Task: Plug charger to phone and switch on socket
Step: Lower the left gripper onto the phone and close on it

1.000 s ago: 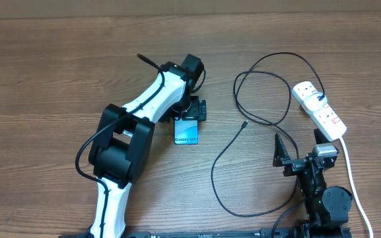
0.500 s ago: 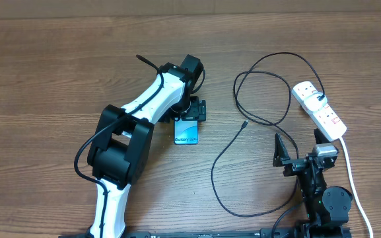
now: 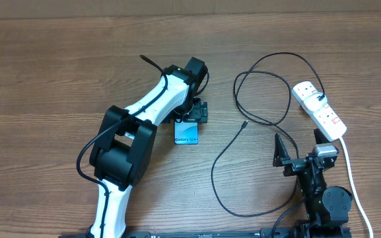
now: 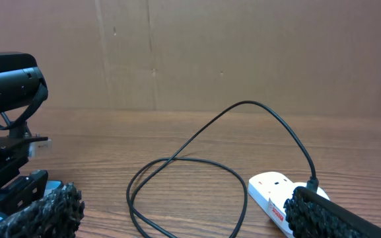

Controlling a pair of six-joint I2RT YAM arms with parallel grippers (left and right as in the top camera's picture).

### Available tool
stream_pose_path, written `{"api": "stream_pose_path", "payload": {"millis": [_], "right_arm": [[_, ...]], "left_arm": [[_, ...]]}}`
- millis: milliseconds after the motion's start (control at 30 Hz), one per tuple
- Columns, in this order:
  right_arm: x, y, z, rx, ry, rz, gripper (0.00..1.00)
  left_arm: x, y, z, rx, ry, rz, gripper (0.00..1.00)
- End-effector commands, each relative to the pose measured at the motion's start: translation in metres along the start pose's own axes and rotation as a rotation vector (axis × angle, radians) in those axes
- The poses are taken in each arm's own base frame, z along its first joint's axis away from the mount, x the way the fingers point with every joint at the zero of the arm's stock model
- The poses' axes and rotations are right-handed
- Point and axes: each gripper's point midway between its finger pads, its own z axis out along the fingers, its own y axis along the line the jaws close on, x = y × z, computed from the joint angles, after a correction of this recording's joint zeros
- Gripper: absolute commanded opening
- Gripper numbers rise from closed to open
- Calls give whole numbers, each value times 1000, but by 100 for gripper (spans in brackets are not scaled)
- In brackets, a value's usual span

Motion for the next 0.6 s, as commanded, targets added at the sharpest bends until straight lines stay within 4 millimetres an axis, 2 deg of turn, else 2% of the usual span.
{"api": "stream_pose_path", "payload": {"millis": [0,233,300,567], "right_arm": [[2,0,0,1,-2,-4,100],[2,0,0,1,-2,-4,100],[2,0,0,1,-2,-4,100],[2,0,0,1,-2,-4,100]], "left_arm": [[19,13,28,-85,68,-7,100],[19,13,28,-86,69,-6,95],[19,13,28,-86,68,-6,89],[19,14,28,-87,71,-6,85]]}}
